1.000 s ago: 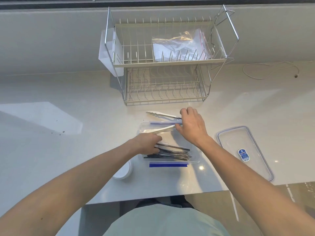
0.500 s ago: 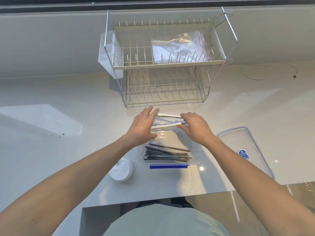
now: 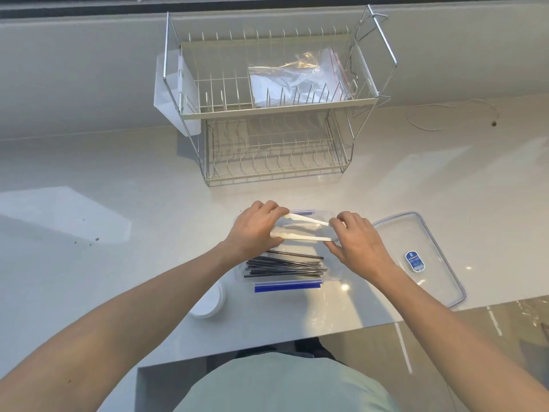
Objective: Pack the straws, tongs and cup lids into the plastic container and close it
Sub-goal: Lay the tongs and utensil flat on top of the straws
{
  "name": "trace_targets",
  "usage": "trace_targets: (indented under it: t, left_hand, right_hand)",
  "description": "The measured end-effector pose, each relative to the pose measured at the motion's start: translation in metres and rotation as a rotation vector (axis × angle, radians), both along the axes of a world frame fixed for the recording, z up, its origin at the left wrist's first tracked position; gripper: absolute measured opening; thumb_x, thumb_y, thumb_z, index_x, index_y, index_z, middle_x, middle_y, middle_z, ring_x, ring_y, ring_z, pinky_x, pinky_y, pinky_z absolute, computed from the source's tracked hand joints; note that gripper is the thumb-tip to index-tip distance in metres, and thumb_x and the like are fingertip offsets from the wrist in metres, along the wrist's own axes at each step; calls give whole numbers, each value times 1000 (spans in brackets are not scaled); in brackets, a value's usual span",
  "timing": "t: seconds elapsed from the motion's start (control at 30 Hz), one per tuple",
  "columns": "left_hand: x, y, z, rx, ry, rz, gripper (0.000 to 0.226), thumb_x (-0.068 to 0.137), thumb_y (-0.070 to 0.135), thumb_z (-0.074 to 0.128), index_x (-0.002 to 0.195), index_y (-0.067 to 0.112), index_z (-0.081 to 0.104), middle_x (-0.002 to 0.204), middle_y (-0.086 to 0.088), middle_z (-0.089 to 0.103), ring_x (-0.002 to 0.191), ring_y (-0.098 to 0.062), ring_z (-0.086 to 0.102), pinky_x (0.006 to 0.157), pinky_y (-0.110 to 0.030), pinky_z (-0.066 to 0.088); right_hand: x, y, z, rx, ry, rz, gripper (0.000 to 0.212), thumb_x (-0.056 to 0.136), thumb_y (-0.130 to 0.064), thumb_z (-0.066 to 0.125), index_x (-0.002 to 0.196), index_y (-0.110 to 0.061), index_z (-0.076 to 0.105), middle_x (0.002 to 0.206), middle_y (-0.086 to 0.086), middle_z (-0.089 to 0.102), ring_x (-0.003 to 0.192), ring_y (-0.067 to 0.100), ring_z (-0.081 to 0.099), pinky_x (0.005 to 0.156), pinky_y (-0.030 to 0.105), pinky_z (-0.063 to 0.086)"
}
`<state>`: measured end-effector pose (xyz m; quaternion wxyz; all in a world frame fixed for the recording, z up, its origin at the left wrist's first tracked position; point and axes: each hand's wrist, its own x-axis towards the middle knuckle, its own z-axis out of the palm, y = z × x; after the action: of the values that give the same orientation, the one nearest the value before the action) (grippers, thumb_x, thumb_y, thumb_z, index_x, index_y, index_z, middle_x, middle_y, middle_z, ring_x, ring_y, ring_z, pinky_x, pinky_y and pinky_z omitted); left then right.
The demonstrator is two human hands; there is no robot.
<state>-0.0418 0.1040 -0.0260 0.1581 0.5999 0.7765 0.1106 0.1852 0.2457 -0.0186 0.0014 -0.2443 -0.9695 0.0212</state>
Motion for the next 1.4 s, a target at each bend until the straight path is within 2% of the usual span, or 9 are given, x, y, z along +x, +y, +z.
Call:
trace_targets:
  t: [0.17,0.3,0.47,0.57,0.67,0.77,0.93,1.13,1.4]
  left_hand:
    - [3,-9,-10,-6,47,-11,56,77,30,82,128,17,63,122,-4,66,111,-30,59,89,-42,51]
    - [9,-18,-22,35,142,-15,50,65,15,86,111,9,69,101,-11,64,86,-32,60,71,-41,50]
    - [13,-32,-34,-61,66,81,32,78,10,74,108,8,62,96,-11,63,75,-33,61,60,-37,47]
    - [13,-38,-35,-171,12,44,13,92,18,58,100,10,63,99,-7,68,85,-31,63,67,-37,49]
    - [16,-43,-36,-280,-52,-61,19,90,26,59,100,13,69,98,-3,67,94,-25,63,72,-33,50]
    - [20,-43,-39,-326,-105,-115,25,84,30,66,104,15,70,99,-3,67,96,-23,63,76,-37,54]
    - [24,-39,-42,-227,-22,-215,22,86,28,66,105,17,71,96,-2,69,95,-23,62,72,-33,48]
    - [24,-36,-41,-281,-111,-207,21,89,30,66,105,18,71,95,-1,67,92,-22,62,66,-29,36]
    - [21,-44,-48,-246,-164,-52,41,88,40,69,122,18,63,115,-3,59,101,-25,62,79,-34,48]
  right_hand:
    - [-10,-14,-4,36,-68,38,35,75,-29,86,93,-5,68,86,11,62,76,32,60,64,41,49]
    - [-19,-27,-11,14,-91,55,38,65,-21,91,88,-5,66,81,12,62,70,33,61,58,40,49]
    - [-33,-35,-22,1,-206,18,41,57,-15,94,87,-7,67,81,11,63,71,31,61,58,38,50]
    - [-47,-39,-23,-35,-285,-14,39,60,-4,88,93,-6,67,87,12,65,76,32,62,59,39,49]
    - [-55,-40,-28,-68,-328,-29,38,78,-3,72,115,-6,61,110,13,63,98,32,61,72,38,48]
    - [-59,-33,-36,-97,-346,-65,41,85,-5,65,125,-7,55,121,12,58,109,32,57,80,38,48]
    - [-62,-26,-47,-191,-403,-48,38,91,-11,64,128,-7,53,125,14,55,115,34,55,84,40,49]
    - [-55,-23,-55,-242,-411,-14,43,92,-21,68,129,-8,53,126,13,55,118,33,54,88,42,50]
    - [-56,-20,-46,-327,-479,12,43,95,-12,63,134,-4,49,128,16,54,120,35,56,91,43,50]
